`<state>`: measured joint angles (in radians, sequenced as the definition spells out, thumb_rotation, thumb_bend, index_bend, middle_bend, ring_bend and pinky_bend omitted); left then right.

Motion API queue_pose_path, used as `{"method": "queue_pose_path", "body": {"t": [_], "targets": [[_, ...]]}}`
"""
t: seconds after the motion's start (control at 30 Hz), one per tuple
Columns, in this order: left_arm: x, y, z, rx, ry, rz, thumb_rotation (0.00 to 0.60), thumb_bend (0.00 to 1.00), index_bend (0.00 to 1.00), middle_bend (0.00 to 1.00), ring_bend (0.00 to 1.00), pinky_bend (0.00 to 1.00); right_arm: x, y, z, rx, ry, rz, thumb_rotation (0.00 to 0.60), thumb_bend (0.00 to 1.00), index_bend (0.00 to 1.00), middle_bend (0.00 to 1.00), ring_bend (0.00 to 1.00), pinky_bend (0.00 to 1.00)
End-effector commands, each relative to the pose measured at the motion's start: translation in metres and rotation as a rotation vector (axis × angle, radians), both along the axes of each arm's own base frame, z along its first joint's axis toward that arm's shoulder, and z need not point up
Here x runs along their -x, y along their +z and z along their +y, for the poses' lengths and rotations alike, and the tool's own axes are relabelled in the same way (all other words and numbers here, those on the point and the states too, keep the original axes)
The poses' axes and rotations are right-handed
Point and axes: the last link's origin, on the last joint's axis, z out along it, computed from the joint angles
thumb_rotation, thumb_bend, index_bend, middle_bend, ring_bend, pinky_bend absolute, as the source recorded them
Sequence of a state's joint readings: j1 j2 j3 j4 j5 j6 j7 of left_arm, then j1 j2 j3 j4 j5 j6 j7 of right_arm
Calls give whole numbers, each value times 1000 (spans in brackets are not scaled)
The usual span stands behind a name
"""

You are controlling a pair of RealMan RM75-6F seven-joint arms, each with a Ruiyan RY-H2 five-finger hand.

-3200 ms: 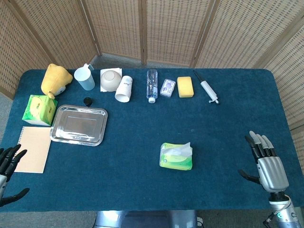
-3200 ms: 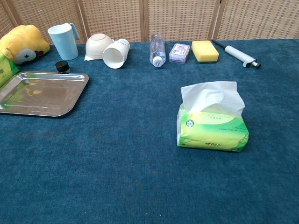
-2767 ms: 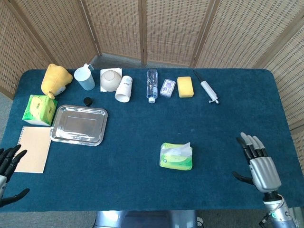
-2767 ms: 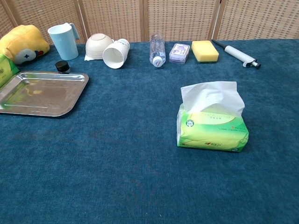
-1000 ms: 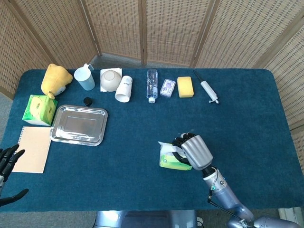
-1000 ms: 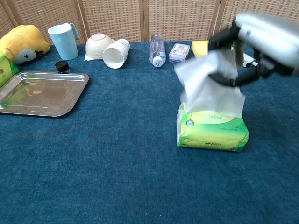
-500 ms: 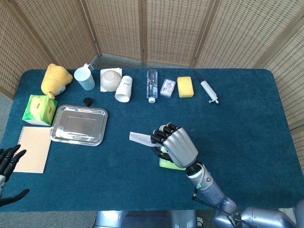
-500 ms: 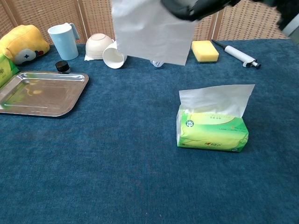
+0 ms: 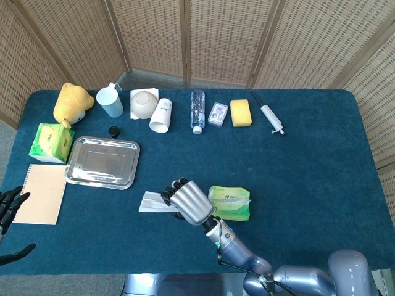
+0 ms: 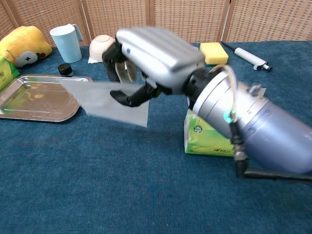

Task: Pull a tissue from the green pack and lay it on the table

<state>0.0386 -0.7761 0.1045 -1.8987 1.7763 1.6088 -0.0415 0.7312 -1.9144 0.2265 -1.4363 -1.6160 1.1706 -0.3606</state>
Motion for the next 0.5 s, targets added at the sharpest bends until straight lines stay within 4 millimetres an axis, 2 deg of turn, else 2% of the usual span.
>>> {"method": "queue_pose_path", "body": {"t": [0.03,0.1,0.13,0.17,0.23,0.27,0.4,0.5], "targets": [[2,2,1,-6,4,-4,600,0,0,0,0,0,4,-13,2,-31,3,37,600,440,600,614,505,539],[3,3,3,-8,6,-6,600,0,0,0,0,0,12,-17,8,-141,7,99,600,360,297,439,376,404],[3,3,3,-6,5,-5,600,0,0,0,0,0,13,-13,11,-186,2,121,600,278,117,296,270,283],[3,3,4,-3,5,-5,600,0,0,0,0,0,13,-9,14,-209,-1,136,600,188,15,163,171,177],[3,1,4,4,6,-3,600,0,0,0,0,0,10,4,19,-210,10,173,600,75,0,26,45,73],[3,1,4,5,6,-3,600,0,0,0,0,0,8,10,21,-202,11,182,600,35,0,1,11,54],[1,2,2,0,-1,-5,600,0,0,0,0,0,7,37,19,-128,10,196,600,10,0,0,0,43],[0,1,1,1,-3,-7,600,0,0,0,0,0,16,56,8,-65,13,229,600,10,0,0,0,42]]}}
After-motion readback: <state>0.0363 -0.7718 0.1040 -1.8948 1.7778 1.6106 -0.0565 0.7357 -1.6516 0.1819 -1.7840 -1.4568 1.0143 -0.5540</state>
